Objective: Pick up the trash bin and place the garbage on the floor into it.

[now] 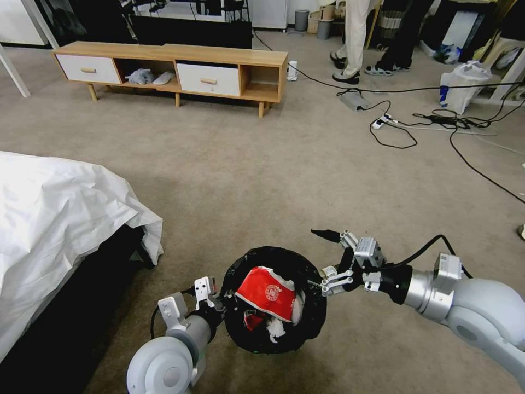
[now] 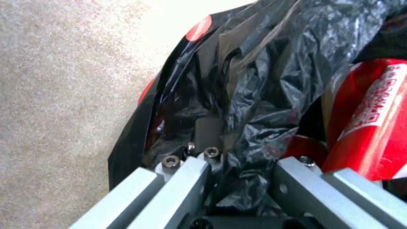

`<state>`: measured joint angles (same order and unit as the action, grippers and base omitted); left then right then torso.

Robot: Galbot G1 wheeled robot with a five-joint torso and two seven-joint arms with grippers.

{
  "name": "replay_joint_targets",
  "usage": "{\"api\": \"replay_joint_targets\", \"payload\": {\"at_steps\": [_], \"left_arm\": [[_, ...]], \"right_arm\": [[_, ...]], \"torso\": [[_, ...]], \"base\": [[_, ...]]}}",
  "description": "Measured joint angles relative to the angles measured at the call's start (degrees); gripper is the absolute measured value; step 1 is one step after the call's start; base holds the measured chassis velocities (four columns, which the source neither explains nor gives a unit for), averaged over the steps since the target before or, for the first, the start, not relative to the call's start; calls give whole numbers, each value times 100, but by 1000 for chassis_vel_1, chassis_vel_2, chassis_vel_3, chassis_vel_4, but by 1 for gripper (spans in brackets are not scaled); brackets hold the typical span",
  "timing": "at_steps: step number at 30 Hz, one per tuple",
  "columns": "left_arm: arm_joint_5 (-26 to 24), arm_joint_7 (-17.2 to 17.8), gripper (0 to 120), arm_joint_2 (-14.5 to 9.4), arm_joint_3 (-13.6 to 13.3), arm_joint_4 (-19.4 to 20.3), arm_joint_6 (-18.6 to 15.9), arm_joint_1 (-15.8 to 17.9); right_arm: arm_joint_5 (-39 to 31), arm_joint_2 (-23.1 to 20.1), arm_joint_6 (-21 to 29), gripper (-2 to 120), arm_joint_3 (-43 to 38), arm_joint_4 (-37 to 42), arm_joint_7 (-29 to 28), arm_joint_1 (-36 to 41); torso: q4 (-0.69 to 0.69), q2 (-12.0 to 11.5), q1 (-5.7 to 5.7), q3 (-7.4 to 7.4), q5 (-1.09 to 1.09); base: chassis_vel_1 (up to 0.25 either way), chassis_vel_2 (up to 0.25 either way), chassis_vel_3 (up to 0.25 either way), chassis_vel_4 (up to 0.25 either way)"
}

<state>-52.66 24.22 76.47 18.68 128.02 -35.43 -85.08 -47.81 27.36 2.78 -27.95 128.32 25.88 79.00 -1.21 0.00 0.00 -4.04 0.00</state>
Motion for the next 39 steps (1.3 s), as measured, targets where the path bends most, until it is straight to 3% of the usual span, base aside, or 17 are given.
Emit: {"api": "replay_joint_targets", "payload": {"at_steps": [18,26,34,39], "left_arm": [[-3,78,0,-82,395,335,83,-179],[-63,86,0,-32,794,399,126,-237],[-79,86,0,-51,1020,452,142,-286],[258,2,0,-40,1077,448,153,-394]], "right_arm": [[183,587,-134,100,-421,-443,-408,342],[416,1058,-9,100,-59,-850,-943,204],[405,1279,178,100,275,-1084,-1315,14],[421,1608,301,100,482,-1209,-1690,-12]], "torso": [[-1,0,0,0,0],[0,0,0,0,0],[0,0,0,0,-1],[0,0,0,0,0]], "base": [[0,0,0,0],[0,0,0,0],[0,0,0,0],[0,0,0,0]]}}
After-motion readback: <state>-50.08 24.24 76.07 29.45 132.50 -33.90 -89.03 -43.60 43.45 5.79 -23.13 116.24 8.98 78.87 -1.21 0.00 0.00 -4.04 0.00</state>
